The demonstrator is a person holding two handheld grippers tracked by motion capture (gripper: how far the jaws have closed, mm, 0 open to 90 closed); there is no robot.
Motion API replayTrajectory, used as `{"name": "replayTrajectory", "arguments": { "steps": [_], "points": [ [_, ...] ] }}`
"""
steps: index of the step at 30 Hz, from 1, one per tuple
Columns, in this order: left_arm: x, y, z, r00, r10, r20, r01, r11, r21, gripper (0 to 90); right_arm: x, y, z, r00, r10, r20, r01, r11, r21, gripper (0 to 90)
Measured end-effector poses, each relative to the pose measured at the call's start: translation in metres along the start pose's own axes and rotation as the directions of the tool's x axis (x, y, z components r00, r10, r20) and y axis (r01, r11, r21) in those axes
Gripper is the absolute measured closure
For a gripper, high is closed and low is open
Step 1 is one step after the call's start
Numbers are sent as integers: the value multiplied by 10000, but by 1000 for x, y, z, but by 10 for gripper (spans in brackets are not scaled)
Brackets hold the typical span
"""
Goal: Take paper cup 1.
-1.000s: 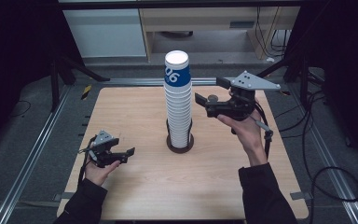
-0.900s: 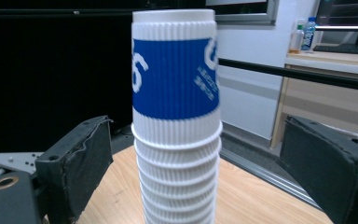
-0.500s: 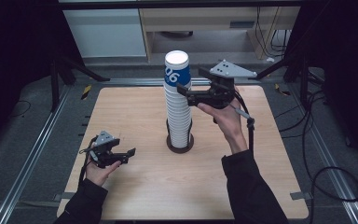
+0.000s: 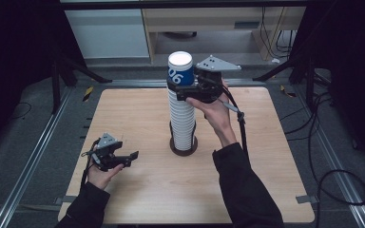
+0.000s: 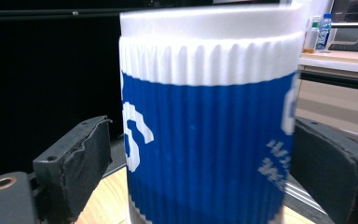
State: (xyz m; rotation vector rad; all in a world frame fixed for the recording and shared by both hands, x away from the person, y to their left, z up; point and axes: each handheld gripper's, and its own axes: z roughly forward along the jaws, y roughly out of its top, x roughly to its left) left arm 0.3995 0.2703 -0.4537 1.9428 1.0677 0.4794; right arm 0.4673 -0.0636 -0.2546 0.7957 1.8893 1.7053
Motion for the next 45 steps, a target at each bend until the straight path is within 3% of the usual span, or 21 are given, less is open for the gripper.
{"name": "replayTrajectory", "arguments": {
  "steps": [8, 17, 32, 45],
  "points": [
    [1, 0, 0, 10000, 0, 21, 0, 10000, 34, 167, -1, -7, 11, 9998, -118, 181, 113, 9995, 291, 166],
    [0, 0, 0, 10000, -2, 24, 1, 10000, 60, 167, -1, -4, 9, 9997, -94, 228, 91, 9998, 160, 191],
    [0, -1, 2, 10000, -11, 24, 11, 9999, 143, 168, -4, 28, 4, 9998, -170, 44, 171, 9997, -164, 201],
    [-1, -1, 3, 10000, 46, 6, -46, 9998, 213, 165, -3, 55, -7, 9997, -258, 33, 260, 9967, -771, 201]
  ]
}}
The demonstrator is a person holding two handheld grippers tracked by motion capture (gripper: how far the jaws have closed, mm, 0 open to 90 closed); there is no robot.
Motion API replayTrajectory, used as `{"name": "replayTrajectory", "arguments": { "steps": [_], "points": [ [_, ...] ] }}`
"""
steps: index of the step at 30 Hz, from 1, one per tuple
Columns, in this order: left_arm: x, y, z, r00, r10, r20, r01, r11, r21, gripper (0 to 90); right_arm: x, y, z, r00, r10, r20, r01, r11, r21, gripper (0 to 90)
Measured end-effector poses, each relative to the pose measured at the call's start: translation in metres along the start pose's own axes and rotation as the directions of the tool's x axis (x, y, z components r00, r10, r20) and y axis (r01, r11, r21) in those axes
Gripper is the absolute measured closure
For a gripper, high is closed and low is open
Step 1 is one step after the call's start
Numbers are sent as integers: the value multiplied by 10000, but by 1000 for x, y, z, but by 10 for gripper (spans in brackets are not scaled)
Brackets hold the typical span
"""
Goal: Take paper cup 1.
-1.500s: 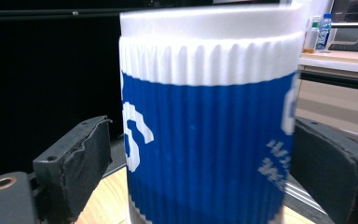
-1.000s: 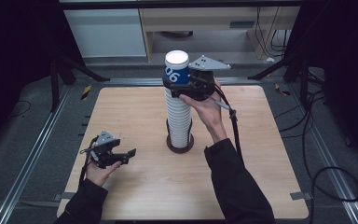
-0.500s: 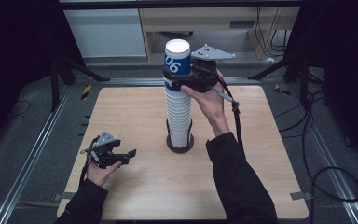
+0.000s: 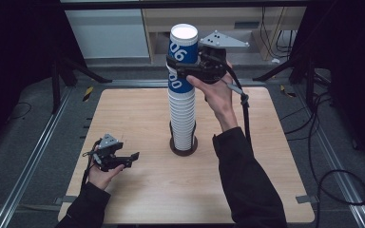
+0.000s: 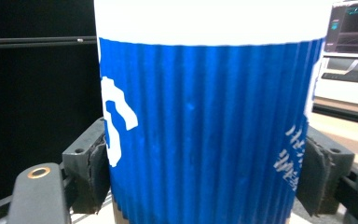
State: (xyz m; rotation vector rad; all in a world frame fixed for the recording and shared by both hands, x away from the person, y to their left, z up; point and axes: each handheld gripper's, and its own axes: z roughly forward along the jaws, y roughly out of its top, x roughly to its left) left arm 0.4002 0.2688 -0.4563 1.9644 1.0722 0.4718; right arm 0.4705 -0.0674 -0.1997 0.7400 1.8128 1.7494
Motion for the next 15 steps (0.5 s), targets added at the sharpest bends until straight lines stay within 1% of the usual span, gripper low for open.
{"name": "replayTrajectory", "arguments": {
  "steps": [4, 8, 11, 15],
  "points": [
    [0, 0, 0, 10000, 9, -14, -9, 10000, 6, 165, 1, 8, -7, 9999, -155, 44, 156, 9997, -181, 201],
    [0, 0, -1, 10000, -71, -20, 71, 10000, -13, 165, 1, 14, -17, 9994, -300, 145, 304, 9990, -313, 201],
    [0, 0, -1, 10000, -43, -19, 43, 10000, -18, 165, -1, 14, -29, 9989, -415, 237, 422, 9986, -305, 201],
    [-1, 1, -2, 10000, -31, -6, 31, 10000, -28, 165, -4, 8, -47, 9974, -623, 364, 632, 9977, -239, 201]
  ]
}}
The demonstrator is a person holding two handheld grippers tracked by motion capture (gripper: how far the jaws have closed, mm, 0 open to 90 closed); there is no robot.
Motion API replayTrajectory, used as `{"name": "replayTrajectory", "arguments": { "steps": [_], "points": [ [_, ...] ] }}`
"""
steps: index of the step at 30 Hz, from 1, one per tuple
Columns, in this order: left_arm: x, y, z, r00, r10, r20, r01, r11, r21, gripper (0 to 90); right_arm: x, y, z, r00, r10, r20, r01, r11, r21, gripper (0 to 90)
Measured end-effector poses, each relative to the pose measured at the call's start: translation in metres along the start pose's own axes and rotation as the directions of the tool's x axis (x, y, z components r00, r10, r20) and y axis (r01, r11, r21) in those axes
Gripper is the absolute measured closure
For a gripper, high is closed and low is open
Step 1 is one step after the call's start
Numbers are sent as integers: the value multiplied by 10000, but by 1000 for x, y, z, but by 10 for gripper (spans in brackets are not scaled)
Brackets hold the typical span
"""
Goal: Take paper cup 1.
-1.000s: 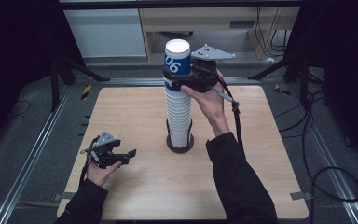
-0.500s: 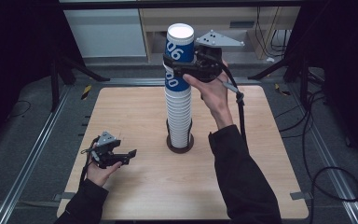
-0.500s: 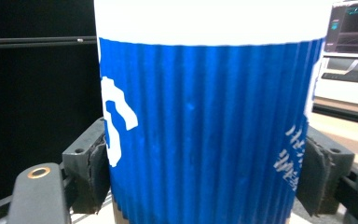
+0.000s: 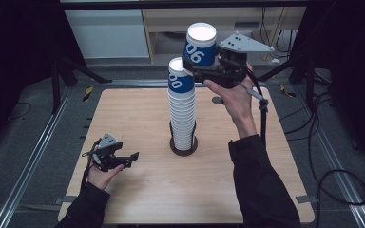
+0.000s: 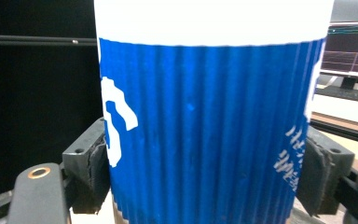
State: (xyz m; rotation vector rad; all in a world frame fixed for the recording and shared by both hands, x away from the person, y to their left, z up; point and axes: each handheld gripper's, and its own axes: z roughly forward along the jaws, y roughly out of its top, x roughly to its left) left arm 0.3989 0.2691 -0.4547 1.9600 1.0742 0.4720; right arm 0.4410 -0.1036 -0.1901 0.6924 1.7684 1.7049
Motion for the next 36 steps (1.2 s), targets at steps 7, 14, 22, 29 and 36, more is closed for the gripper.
{"name": "replayTrajectory", "arguments": {
  "steps": [7, 14, 22, 29, 36],
  "points": [
    [-1, 1, -1, 10000, 44, 28, -44, 10000, 15, 166, -7, -17, -28, 9998, -59, 169, 54, 9996, 290, 201],
    [-4, 3, -2, 9999, 107, 54, -107, 9999, -12, 163, -12, -40, -45, 9997, -108, 202, 95, 9978, 656, 201],
    [-7, 5, -2, 9997, 208, 119, -208, 9998, -14, 162, -13, -68, -57, 10000, 7, 55, -13, 9942, 1077, 201],
    [-8, 5, -1, 9993, 274, 272, -275, 9996, 32, 160, -12, -88, -66, 10000, 7, -95, 7, 9893, 1457, 200],
    [-14, 8, -3, 9984, 394, 402, -392, 9992, -50, 158, -5, -111, -71, 9992, -122, -375, 197, 9785, 2052, 200]
  ]
}}
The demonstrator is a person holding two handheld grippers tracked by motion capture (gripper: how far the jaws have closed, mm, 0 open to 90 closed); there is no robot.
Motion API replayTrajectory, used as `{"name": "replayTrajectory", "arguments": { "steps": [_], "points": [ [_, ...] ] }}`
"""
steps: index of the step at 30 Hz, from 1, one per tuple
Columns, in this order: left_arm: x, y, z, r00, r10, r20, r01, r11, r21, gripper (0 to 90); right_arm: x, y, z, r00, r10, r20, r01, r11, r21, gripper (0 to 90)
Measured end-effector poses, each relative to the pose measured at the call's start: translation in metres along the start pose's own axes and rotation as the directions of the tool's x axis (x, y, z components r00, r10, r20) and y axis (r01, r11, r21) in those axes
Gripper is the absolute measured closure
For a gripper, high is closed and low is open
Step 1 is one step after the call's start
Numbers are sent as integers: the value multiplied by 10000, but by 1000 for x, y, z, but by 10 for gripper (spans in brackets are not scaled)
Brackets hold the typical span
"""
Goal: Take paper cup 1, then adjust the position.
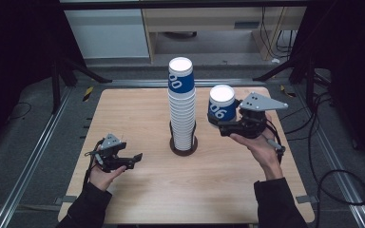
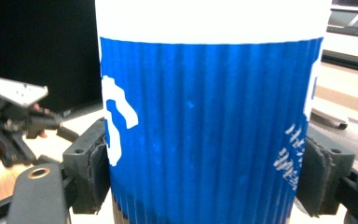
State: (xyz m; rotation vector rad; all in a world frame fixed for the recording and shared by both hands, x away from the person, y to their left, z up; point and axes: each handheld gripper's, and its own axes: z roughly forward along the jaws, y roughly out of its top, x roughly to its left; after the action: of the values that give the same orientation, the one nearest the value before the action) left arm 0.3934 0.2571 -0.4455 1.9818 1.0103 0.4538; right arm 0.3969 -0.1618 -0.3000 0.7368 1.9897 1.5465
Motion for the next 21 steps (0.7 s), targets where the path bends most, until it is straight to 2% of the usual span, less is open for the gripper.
{"name": "replayTrajectory", "arguments": {
  "steps": [7, 12, 21],
  "points": [
    [-4, 2, -2, 9999, 60, 125, -60, 10000, -57, 159, 2, -25, 0, 9996, 140, -245, -130, 9991, 409, 200],
    [-9, 7, -4, 9991, 189, 372, -184, 9998, -121, 158, 5, -43, 0, 9992, 180, -357, -155, 9976, 681, 200],
    [-21, 11, -6, 9963, 423, 747, -411, 9990, -177, 157, 16, -73, 7, 9967, 6, -817, 95, 9923, 1231, 201]
  ]
}}
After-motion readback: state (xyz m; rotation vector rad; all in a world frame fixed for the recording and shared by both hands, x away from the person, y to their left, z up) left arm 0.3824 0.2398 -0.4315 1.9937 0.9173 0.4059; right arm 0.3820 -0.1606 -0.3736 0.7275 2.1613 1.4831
